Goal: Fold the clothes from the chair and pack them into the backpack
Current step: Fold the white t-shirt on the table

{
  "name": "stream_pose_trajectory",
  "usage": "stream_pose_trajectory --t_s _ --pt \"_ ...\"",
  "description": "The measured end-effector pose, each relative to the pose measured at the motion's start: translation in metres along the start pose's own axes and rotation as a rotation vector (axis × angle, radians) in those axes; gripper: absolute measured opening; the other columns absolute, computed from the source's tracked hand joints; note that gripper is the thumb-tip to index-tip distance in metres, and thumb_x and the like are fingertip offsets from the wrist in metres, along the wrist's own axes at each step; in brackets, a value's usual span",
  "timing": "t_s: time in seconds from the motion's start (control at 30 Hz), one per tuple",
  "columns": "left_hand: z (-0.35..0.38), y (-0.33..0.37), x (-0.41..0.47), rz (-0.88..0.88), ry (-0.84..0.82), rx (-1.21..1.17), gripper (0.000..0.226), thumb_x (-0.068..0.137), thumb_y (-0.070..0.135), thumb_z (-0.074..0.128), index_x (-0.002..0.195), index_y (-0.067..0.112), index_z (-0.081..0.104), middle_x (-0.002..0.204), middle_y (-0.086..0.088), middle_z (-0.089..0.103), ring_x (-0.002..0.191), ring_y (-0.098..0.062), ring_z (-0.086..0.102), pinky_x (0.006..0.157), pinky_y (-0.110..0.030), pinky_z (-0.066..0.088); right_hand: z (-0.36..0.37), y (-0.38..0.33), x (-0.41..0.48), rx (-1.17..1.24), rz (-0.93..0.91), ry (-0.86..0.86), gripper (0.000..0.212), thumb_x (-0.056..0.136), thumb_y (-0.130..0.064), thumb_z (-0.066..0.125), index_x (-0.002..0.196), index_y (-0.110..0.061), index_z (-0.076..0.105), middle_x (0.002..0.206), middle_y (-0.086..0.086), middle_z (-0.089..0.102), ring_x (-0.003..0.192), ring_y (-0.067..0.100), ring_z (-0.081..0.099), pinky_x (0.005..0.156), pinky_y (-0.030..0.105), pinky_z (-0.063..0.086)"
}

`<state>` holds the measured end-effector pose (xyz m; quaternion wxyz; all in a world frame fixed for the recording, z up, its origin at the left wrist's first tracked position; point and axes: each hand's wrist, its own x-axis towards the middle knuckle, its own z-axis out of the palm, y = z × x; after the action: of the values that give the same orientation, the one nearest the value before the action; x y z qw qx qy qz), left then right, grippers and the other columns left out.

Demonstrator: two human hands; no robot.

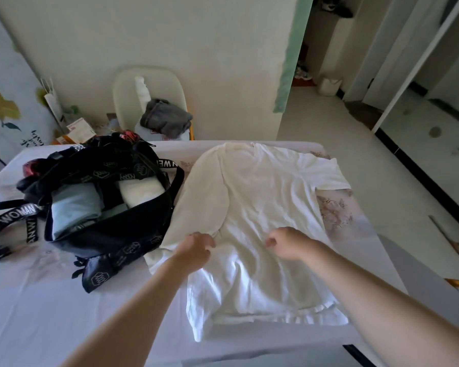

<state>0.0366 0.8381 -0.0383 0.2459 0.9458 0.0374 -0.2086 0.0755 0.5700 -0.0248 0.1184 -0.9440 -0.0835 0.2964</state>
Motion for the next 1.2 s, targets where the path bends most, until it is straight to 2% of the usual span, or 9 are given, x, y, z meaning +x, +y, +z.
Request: stream_pose_trajectory --t_s 0.17,0.27,0.43,0.53,0.67,0.77,0.87,1.03,1.2 --pt "0.000 -0.042 0.018 -0.084 0.111 0.411 0.059 0.086 0.042 0.064 0.137 0.028 0.038 0.140 -0.003 0.034 0.124 -0.026 0.038 0.101 -0.036 0.039 0.038 -0.066 0.033 0.068 -0.097 0.002 0.033 0.086 -0.024 0.052 0.115 -0.035 0.066 0.129 -0.005 0.059 0.118 0.018 0.057 0.098 0.028 0.046" --pt "0.000 -0.064 0.030 -0.002 0.160 0.451 0.032 0.091 0.033 0.056 0.122 0.023 0.059 0.127 0.000 0.048 0.116 -0.022 0.045 0.098 -0.031 0.038 0.056 -0.094 0.057 0.048 -0.152 0.016 0.042 0.084 -0.027 0.058 0.126 -0.029 0.060 0.135 -0.002 0.051 0.125 0.021 0.052 0.103 0.031 0.043" --pt "-0.029 -0.066 0.036 0.068 0.275 -0.103 0.011 0.099 0.015 0.037 0.105 0.014 0.046 0.097 -0.010 0.060 0.090 -0.033 0.059 0.070 -0.033 0.038 0.065 -0.125 0.087 0.107 -0.234 0.274 0.085 0.083 -0.031 0.069 0.152 -0.032 0.020 0.147 0.005 0.028 0.117 0.032 0.057 0.089 0.039 0.052" --pt "-0.067 -0.056 0.028 0.143 0.361 -0.235 0.023 0.095 0.005 0.031 0.108 0.020 0.042 0.093 -0.002 0.056 0.077 -0.025 0.054 0.064 -0.030 0.036 0.047 -0.145 0.093 0.270 -0.153 0.352 0.090 0.088 -0.027 0.065 0.153 -0.042 0.005 0.145 0.001 0.028 0.108 0.029 0.060 0.084 0.039 0.053" --pt "-0.136 -0.047 0.033 0.142 0.521 0.135 0.062 0.086 -0.006 0.038 0.132 0.035 0.046 0.109 -0.002 0.048 0.077 -0.021 0.053 0.054 -0.032 0.040 0.013 -0.172 0.094 0.475 -0.237 0.388 0.070 0.094 -0.016 0.058 0.153 -0.034 0.025 0.154 -0.003 0.029 0.134 0.019 0.046 0.108 0.032 0.040" --pt "-0.189 -0.058 0.047 -0.085 0.650 0.530 0.039 0.090 0.007 0.048 0.119 0.027 0.066 0.120 -0.005 0.047 0.107 -0.028 0.046 0.084 -0.037 0.042 -0.006 -0.182 0.097 0.566 -0.198 0.381 0.064 0.095 -0.014 0.054 0.152 -0.030 0.029 0.159 -0.005 0.027 0.142 0.015 0.037 0.115 0.035 0.035" --pt "-0.205 -0.063 0.055 -0.250 0.587 0.744 0.027 0.085 0.017 0.058 0.110 0.023 0.067 0.127 -0.007 0.045 0.117 -0.031 0.037 0.098 -0.039 0.033 -0.006 -0.171 0.100 0.388 -0.102 0.242 0.054 0.096 -0.020 0.052 0.148 -0.025 0.038 0.155 -0.001 0.032 0.134 0.022 0.046 0.108 0.033 0.039" --pt "-0.130 -0.023 0.065 0.294 0.255 0.481 0.061 0.090 -0.002 0.044 0.140 0.032 0.047 0.139 0.000 0.045 0.124 -0.024 0.040 0.105 -0.036 0.035 0.020 -0.134 0.109 0.192 0.147 0.044 0.058 0.087 -0.039 0.059 0.139 -0.018 0.046 0.137 0.009 0.052 0.127 0.030 0.052 0.100 0.033 0.044" --pt "-0.044 -0.020 0.092 0.408 -0.224 0.537 0.065 0.092 0.006 0.050 0.148 0.036 0.036 0.159 0.005 0.021 0.146 -0.020 0.017 0.116 -0.043 0.026 0.037 -0.120 0.104 0.198 -0.024 -0.213 0.022 0.081 -0.010 0.062 0.096 -0.026 0.057 0.086 -0.002 0.060 0.088 0.021 0.062 0.060 0.020 0.041"
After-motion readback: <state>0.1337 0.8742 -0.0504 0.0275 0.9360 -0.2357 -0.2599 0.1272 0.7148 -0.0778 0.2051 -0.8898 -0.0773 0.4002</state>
